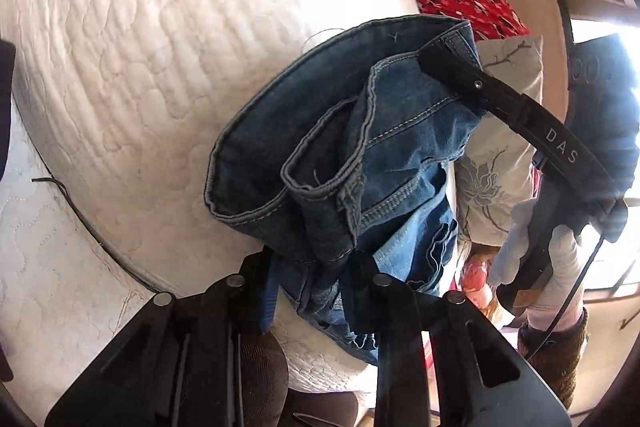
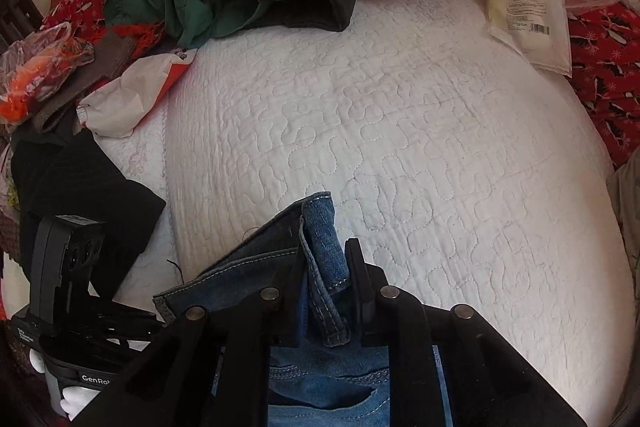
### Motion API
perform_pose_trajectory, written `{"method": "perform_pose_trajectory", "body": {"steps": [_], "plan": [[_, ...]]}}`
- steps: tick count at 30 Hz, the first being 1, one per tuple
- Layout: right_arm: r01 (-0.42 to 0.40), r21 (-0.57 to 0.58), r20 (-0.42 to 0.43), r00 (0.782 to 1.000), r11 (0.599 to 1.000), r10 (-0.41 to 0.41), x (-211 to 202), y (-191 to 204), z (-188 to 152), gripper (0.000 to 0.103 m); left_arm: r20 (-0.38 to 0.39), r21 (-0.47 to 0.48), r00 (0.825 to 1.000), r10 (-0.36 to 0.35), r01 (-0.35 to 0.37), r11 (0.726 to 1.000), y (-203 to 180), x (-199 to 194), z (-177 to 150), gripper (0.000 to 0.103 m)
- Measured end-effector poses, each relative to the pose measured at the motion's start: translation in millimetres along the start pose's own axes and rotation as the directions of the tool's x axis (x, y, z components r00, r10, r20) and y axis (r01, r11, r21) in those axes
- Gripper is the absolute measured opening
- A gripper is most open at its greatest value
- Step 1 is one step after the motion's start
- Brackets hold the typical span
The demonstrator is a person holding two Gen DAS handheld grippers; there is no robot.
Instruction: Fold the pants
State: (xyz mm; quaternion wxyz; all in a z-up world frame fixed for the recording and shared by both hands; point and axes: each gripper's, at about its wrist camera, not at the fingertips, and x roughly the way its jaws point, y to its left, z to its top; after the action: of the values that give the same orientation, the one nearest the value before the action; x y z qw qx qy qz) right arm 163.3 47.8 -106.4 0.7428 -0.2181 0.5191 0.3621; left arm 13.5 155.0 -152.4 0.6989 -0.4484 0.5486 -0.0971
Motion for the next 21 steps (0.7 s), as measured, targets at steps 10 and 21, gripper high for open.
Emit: {"method": "perform_pose_trajectory", "body": {"steps": [10, 21], "plan": [[-0.138, 0.222, 0.275, 0.958, 0.965, 0.074, -116.5, -47.0, -80.9, 0.016, 0.103, 0.393, 0.992, 0.076, -0.111, 0.913, -124.9, -15.9, -48.5, 0.023], [-0.191, 0.691, 0.356, 0.929, 0.697, -0.098, -144.9, -163.9, -333.7, 0.028, 0.123, 0.857, 0.944, 0.306, -0.256, 0.446, -237.7, 124.0, -201.5, 0.025]]}}
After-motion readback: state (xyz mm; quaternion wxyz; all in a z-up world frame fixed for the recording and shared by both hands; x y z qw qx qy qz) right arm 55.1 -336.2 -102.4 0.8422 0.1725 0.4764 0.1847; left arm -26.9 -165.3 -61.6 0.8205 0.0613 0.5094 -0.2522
